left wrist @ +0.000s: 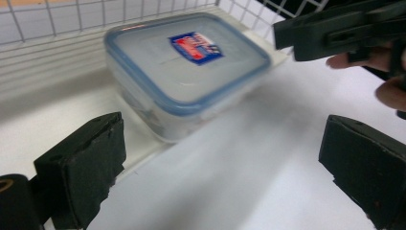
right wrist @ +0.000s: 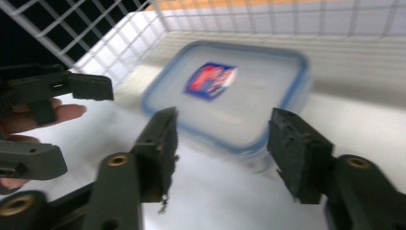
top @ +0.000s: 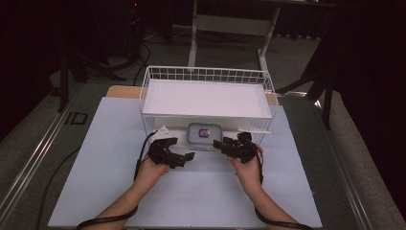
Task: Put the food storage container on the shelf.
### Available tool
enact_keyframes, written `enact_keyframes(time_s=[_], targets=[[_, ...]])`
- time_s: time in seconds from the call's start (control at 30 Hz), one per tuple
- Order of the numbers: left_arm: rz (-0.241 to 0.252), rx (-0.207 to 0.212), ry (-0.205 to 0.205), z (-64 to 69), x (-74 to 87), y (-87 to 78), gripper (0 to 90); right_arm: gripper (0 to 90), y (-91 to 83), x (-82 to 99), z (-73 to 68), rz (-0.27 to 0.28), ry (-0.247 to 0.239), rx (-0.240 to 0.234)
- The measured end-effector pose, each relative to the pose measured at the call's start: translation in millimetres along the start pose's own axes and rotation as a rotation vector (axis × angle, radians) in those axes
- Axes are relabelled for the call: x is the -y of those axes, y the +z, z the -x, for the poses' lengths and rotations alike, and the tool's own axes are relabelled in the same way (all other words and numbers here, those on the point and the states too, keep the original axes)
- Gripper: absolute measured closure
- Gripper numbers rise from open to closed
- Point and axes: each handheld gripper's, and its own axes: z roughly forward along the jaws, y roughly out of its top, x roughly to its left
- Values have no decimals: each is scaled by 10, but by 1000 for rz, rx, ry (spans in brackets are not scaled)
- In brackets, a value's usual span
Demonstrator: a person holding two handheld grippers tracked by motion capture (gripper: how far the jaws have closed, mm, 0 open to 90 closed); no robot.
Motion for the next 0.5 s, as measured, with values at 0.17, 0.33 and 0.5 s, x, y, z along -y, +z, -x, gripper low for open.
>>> enact_keyframes(time_s=[0.17, 0.33, 0.5], targets=[[1, 34, 8, 104, 59, -143, 32, 506, -8, 54, -122, -14, -18, -20], [-7, 50, 4, 186, 146, -252, 31, 671, 32, 151, -220, -40, -43, -36], [3, 70, -24, 221, 259, -392, 29, 812, 81, 212, -254, -51, -65, -48]])
